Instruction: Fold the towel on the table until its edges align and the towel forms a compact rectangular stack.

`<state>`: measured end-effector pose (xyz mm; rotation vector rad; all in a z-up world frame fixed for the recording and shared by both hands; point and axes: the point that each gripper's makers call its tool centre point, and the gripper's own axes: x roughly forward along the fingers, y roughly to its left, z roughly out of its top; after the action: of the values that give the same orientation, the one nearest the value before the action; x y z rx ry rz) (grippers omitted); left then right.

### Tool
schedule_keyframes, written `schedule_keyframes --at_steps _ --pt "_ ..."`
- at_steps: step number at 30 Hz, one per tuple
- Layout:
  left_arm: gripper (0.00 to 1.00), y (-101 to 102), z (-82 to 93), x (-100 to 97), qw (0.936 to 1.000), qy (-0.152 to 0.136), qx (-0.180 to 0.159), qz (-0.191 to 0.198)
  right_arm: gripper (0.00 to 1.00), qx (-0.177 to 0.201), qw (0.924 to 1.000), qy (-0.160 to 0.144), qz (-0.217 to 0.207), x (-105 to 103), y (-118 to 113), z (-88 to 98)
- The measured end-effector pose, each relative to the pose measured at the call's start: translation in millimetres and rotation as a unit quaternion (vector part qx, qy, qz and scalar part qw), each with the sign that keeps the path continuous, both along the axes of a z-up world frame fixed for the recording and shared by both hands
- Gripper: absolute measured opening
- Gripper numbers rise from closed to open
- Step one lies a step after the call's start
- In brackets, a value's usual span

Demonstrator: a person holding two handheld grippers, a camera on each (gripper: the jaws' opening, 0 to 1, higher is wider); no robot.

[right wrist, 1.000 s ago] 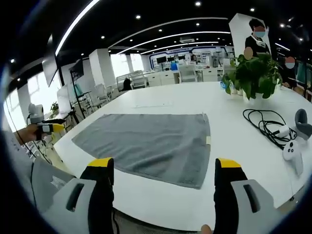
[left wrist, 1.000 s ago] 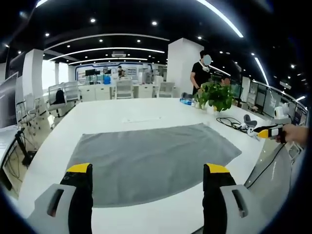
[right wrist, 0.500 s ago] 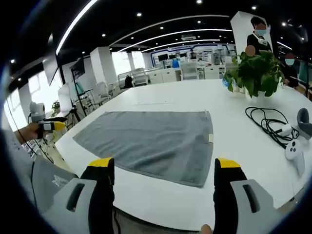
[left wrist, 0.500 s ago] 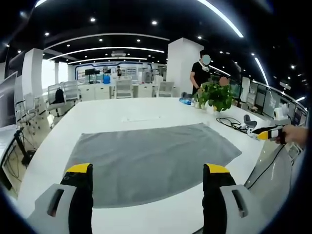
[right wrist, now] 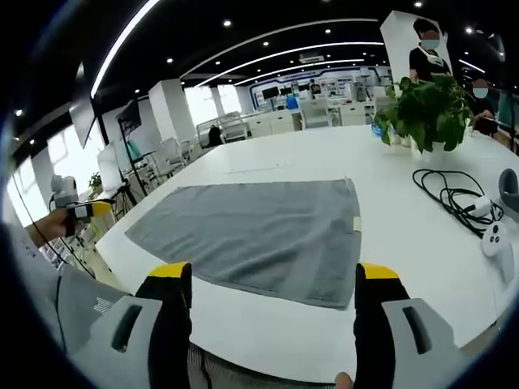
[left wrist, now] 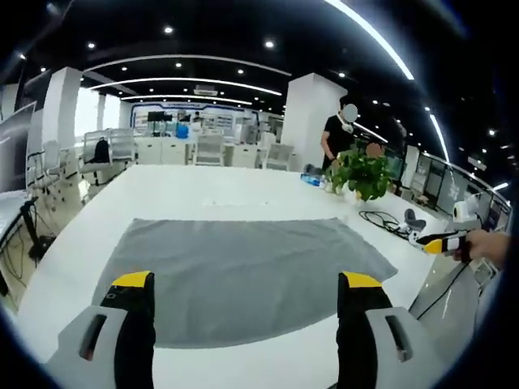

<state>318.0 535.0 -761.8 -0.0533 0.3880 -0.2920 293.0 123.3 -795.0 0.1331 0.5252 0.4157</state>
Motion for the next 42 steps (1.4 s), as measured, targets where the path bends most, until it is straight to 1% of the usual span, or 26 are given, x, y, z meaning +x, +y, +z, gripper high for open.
schedule_keyframes --at_steps 2,8,13,18,21,25,30,33,35,38,42 --pt "0.96 0 0.2 0.8 1.0 0.001 0.008 -0.003 0.83 0.001 1.0 0.0 0.0 0 1 -0.1" --pt "0.96 -1 3.9 2.6 1.0 -0.004 0.007 0.0 0.82 0.004 1.0 -0.002 -0.002 0 0 0.9" --pt "0.96 -7 2.5 1.7 0.9999 0.0 0.009 -0.009 0.82 0.007 0.9999 -0.006 -0.005 -1 0 2.4" --pt "0.96 -11 2.6 -1.2 0.9999 0.002 0.006 -0.012 0.82 0.011 0.9999 -0.007 -0.007 0 -1 3.6" --pt "0.95 -11 4.3 -0.8 0.9999 0.001 -0.005 -0.009 0.81 0.013 0.9999 -0.005 -0.01 0 -1 3.4" --pt "0.95 -11 5.0 -0.4 0.9999 0.001 0.006 -0.012 0.8 0.016 0.9998 -0.006 -0.009 -1 -1 4.2" --pt "0.95 -14 8.4 1.1 0.9998 -0.001 0.009 -0.016 0.8 0.024 0.9997 -0.005 -0.01 0 -1 5.4" --pt "0.95 -20 10.7 2.1 0.9995 0.0 0.02 -0.026 0.8 0.024 0.9996 -0.007 -0.013 2 -4 6.8" --pt "0.94 -26 16.5 3.4 0.9985 -0.008 0.039 -0.039 0.8 0.023 0.9996 -0.008 -0.015 4 -7 7.7" --pt "0.94 -35 22.7 5.9 0.9976 -0.012 0.047 -0.05 0.79 0.019 0.9997 -0.006 -0.014 8 -11 9.4" --pt "0.94 -52 34.3 13.5 0.9959 -0.025 0.058 -0.065 0.79 0.016 0.9996 -0.017 -0.016 16 -17 17.8"
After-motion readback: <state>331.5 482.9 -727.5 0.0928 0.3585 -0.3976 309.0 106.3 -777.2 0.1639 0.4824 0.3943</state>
